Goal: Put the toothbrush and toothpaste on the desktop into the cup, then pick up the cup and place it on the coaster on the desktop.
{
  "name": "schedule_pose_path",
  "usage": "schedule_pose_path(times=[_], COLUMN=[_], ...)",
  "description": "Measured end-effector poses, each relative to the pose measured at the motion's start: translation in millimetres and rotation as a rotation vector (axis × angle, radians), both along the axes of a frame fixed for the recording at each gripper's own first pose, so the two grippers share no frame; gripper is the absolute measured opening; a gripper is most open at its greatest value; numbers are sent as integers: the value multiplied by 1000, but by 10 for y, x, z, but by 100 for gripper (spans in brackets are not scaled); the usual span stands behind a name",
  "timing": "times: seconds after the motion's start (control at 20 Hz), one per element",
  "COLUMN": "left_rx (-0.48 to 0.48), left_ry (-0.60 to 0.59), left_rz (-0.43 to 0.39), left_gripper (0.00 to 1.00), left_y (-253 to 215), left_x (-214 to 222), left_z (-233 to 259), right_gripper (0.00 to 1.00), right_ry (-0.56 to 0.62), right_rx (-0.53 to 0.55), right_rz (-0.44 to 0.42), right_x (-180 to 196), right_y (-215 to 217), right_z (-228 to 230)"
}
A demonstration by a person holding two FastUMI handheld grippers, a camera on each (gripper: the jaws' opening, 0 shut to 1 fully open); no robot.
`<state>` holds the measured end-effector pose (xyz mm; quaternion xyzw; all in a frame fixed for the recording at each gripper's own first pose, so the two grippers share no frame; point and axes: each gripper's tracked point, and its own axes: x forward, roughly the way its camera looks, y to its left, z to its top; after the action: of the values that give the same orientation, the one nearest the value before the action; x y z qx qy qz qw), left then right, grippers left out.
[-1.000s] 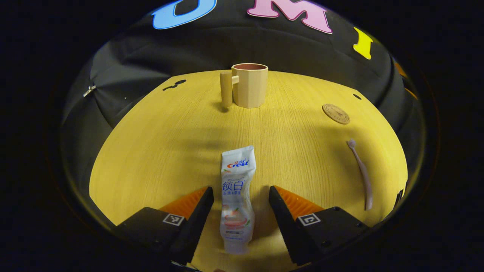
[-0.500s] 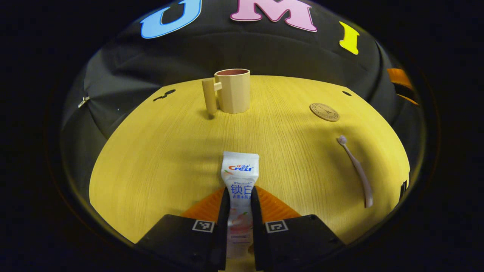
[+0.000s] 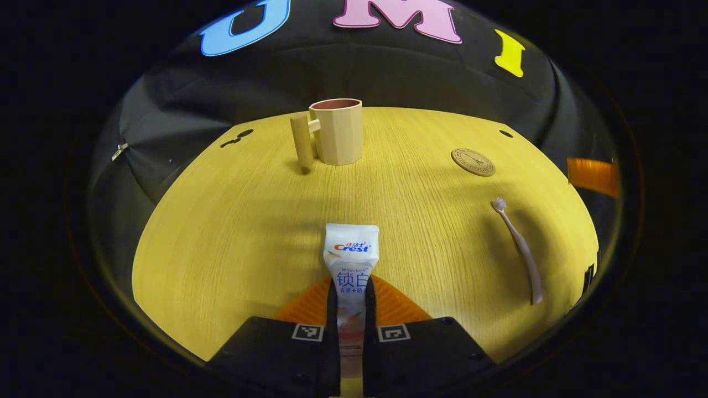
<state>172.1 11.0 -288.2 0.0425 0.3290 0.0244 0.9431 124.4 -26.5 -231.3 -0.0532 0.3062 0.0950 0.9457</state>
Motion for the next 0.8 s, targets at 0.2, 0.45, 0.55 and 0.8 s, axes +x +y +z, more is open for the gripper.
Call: schedule_pose_path(times=[0.2,0.45,0.55,0.8], left_rx=[-51,-29,-28,-38], left_ry=[-37,-70,-76,-70], left_rz=[7,36,35,57], left_gripper=[20,20,20,19], left_y=[-75,-22,-33,38], left_x=[-148,-413,-525,-750], left_z=[138,361,414,423], right_gripper=[99,99,99,99], right_ry=[68,172,192,241], right_rx=[-14,-16,-48,-115], right_rz=[9,-32,-34,-49], right_x=[-32,-65,-80,-182], right_y=[60,71,63,8], right_z=[-252,-599,-721,-971])
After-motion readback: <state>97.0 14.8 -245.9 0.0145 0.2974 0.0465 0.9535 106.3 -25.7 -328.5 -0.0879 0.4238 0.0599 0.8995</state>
